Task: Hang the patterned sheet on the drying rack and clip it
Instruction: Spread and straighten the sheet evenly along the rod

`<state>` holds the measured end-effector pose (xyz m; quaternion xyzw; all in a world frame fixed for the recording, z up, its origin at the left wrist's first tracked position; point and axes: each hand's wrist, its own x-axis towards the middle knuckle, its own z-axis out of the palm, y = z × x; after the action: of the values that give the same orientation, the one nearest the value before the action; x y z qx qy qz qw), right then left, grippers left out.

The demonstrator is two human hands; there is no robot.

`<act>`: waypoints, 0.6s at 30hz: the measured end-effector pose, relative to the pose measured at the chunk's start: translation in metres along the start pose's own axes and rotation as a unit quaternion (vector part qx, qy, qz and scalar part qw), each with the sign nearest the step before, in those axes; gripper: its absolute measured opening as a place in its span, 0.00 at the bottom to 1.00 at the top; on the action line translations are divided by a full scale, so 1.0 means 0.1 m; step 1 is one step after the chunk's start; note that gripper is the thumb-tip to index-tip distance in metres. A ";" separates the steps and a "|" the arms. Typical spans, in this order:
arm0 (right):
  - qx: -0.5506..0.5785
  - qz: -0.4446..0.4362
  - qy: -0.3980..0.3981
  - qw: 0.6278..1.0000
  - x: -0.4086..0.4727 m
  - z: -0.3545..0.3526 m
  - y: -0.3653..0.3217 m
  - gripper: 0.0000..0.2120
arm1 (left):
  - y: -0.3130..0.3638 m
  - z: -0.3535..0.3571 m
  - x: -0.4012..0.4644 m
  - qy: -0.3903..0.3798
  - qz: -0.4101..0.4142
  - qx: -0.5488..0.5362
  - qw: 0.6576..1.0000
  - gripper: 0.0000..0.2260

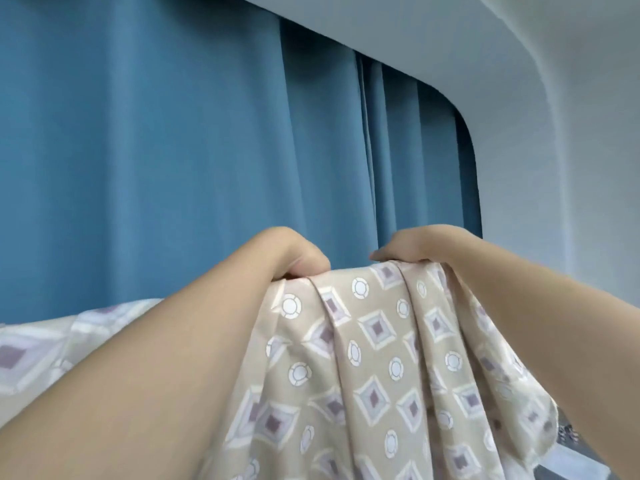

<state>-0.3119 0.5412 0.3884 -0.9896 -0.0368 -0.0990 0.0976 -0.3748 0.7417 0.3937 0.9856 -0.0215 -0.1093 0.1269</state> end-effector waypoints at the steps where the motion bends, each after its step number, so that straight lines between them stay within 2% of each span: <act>1: 0.054 -0.023 0.011 0.998 0.00 0.01 0.06 0.21 | 0.05 0.01 -0.03 0.051 0.026 -0.025 0.998 0.14; 3: 0.233 -0.060 0.030 0.970 -0.01 0.02 0.18 0.18 | 0.13 0.05 -0.13 0.123 0.078 -0.059 0.988 0.16; 5: 0.416 -0.089 0.072 0.902 -0.08 0.01 0.29 0.18 | 0.19 0.11 -0.21 0.151 0.113 -0.021 0.982 0.23; 7: 0.518 -0.110 0.130 0.838 -0.15 0.02 0.42 0.19 | 0.20 0.21 -0.25 0.142 0.116 0.037 0.982 0.30; 8: 0.527 -0.119 0.170 0.824 -0.18 0.05 0.49 0.20 | 0.21 0.26 -0.26 0.140 0.113 0.062 0.982 0.32; 11: 0.400 -0.140 0.331 0.843 -0.32 0.27 0.77 0.12 | 0.24 0.39 -0.18 0.216 0.104 0.153 0.959 0.30; 13: 0.290 -0.153 0.394 0.859 -0.42 0.47 0.97 0.07 | 0.29 0.51 -0.19 0.324 0.109 0.240 0.909 0.22; 16: 0.221 -0.090 0.363 0.901 -0.53 0.71 1.32 0.21 | 0.54 0.86 -0.19 0.488 0.215 0.293 0.793 0.15; 17: 0.225 -0.053 0.342 0.911 -0.56 0.77 1.44 0.22 | 0.65 0.99 -0.20 0.506 0.252 0.265 0.781 0.14; 18: 0.236 -0.020 0.305 0.923 -0.60 0.80 1.53 0.23 | 0.77 1.10 -0.20 0.498 0.276 0.229 0.790 0.14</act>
<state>-0.3414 0.4046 0.2709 -0.8592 -0.0477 -0.3861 0.3323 -0.4194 0.6413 0.3137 0.8557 -0.2510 0.4446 -0.0842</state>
